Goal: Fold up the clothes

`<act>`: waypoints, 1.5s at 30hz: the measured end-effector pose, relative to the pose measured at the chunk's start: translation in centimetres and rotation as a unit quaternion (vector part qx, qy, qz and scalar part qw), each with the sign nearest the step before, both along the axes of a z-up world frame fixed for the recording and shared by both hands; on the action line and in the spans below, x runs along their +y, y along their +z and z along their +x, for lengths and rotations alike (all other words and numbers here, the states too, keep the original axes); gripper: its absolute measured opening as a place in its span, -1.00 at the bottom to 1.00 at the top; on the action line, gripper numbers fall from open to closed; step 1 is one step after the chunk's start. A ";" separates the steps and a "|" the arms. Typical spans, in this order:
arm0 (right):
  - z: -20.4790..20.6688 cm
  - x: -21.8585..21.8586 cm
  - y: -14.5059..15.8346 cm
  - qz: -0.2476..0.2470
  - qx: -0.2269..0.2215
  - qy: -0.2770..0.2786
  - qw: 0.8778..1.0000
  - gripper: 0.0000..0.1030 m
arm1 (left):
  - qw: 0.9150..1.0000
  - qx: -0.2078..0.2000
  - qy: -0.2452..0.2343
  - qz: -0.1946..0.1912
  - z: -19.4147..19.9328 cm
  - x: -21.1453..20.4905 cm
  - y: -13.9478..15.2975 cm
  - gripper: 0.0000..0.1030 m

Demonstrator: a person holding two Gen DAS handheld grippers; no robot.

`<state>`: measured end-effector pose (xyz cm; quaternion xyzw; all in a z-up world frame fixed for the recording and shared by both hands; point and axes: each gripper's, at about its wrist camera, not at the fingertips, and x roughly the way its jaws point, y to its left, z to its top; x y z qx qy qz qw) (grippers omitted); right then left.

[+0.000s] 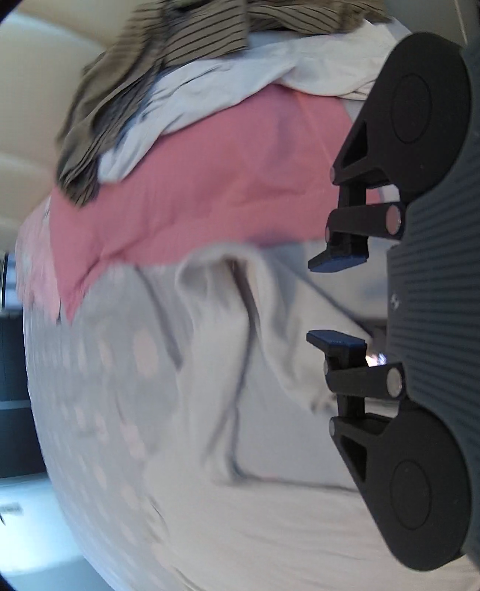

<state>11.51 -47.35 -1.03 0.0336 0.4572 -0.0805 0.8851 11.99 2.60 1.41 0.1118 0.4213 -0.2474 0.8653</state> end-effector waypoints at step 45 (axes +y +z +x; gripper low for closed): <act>1.3 24.0 5.9 0.137 0.089 0.318 0.934 -0.22 | 0.996 0.072 0.006 -0.061 1.0 -1.4 -0.1 0.09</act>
